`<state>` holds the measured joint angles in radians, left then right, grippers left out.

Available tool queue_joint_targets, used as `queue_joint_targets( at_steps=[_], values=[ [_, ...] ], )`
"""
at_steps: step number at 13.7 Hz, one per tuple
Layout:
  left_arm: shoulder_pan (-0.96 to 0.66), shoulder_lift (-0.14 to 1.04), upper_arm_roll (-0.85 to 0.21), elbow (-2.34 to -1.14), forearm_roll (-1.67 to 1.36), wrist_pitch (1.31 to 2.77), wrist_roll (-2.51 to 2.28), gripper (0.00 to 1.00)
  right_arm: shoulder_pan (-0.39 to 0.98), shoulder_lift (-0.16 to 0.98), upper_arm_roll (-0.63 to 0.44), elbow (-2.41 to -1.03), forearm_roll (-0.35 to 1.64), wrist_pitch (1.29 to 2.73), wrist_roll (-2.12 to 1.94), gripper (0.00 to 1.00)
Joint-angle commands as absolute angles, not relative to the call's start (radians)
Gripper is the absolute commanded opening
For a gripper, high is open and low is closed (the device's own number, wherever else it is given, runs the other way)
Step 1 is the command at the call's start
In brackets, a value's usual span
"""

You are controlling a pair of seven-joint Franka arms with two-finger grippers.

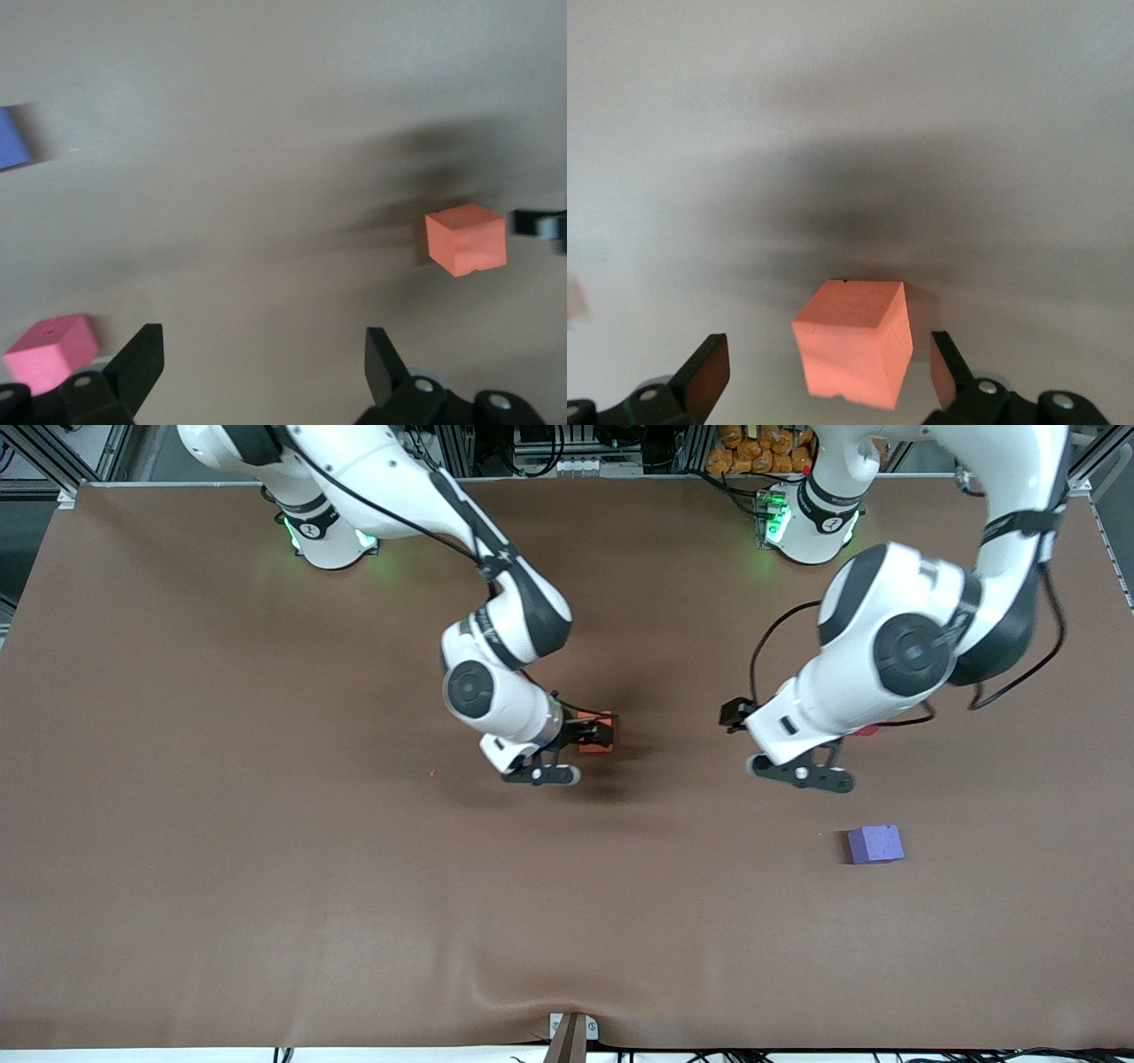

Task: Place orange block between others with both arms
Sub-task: 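Grasp the orange cube with the left gripper from the right gripper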

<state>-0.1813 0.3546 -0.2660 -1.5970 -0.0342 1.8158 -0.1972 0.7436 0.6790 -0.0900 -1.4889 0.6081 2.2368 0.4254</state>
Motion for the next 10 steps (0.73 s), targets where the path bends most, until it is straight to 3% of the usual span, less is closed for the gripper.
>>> queue_joint_targets(
  at_steps=[1, 6, 10],
  values=[
    [-0.265, 0.396, -0.258, -1.58, -0.009, 1.874, -0.25, 1.0, 0.631, 0.508, -0.084, -1.516, 0.534, 2.021, 0.42, 1.0],
    [-0.391, 0.491, -0.262, -1.586, 0.032, 1.975, -0.455, 1.0, 0.373, 0.209, -0.063, -1.506, 0.252, 1.584, 0.355, 1.0],
    [-0.494, 0.587, -0.258, -1.586, 0.06, 2.107, -0.74, 1.0, 0.117, 0.094, -0.051, -1.465, 0.198, 1.416, 0.09, 1.0]
  ],
)
